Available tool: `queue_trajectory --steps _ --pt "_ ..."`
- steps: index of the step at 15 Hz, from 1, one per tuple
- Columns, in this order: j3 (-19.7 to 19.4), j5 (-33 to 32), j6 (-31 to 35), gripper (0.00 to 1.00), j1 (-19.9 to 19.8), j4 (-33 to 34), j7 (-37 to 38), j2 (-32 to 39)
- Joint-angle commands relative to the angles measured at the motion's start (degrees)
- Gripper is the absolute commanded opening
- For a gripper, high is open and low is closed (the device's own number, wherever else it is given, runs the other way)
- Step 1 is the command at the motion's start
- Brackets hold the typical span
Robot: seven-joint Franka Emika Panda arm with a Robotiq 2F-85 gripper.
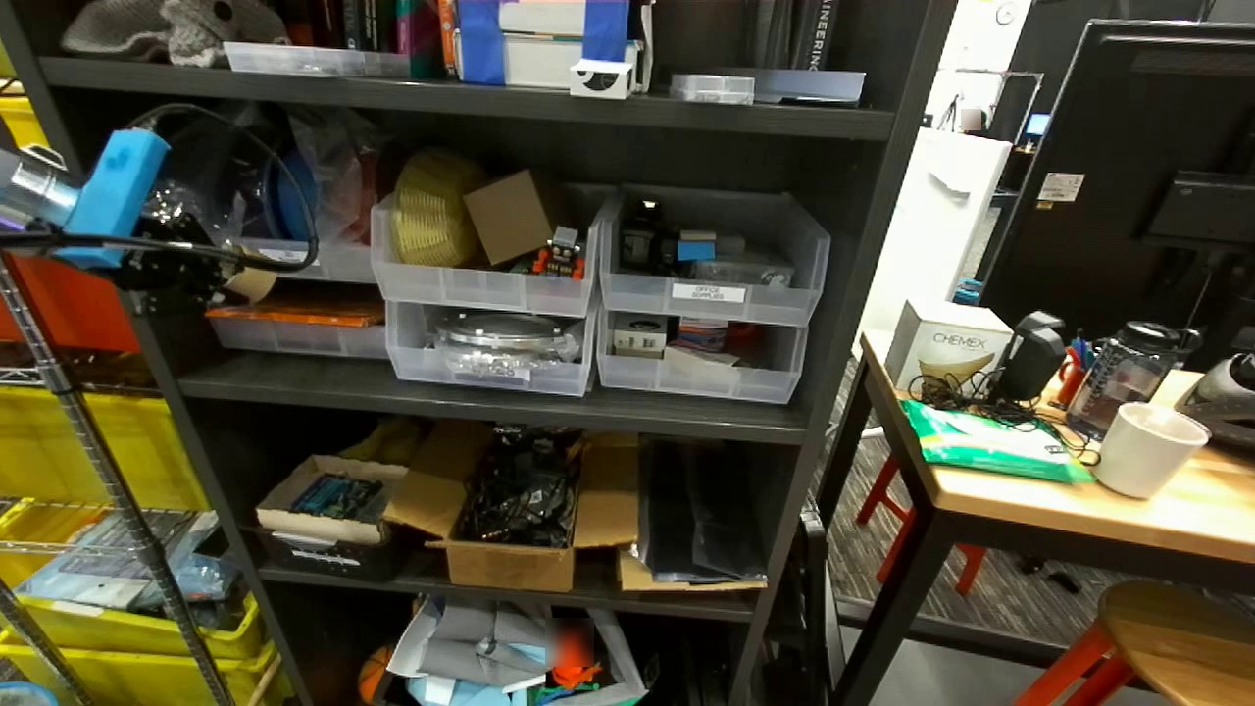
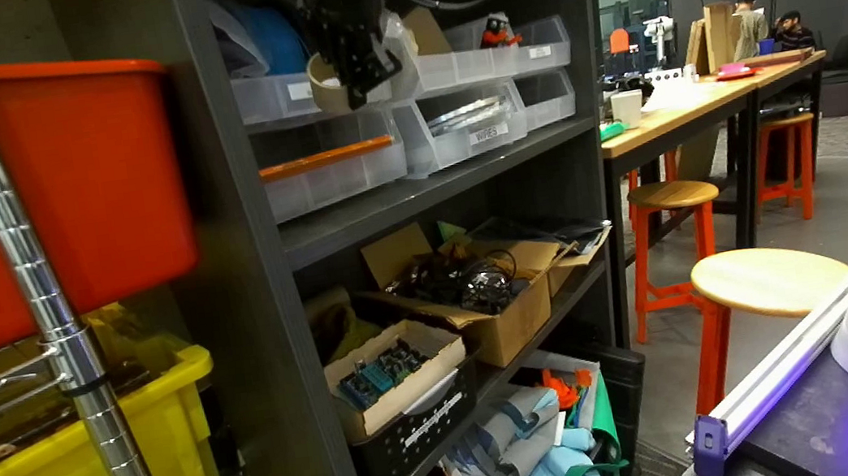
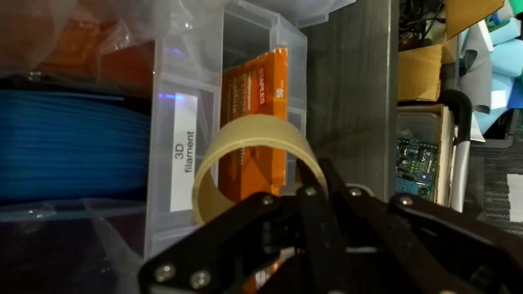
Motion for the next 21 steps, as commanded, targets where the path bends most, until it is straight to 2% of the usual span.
queue_trajectory --steps 1,6,15,21 --pt "-0.5 -2.5 -3.0 0.01 1.3 6.2 -3.0 6.4" --pt "-2.2 -0.7 -2.0 0.01 2.0 7.5 -6.4 8.6" --pt "-3.8 8.3 -1.7 0.01 4.0 3.5 -12.0 6.5" --pt "-3.8 9.6 -1.9 0.01 4.1 3.5 -13.9 6.3"
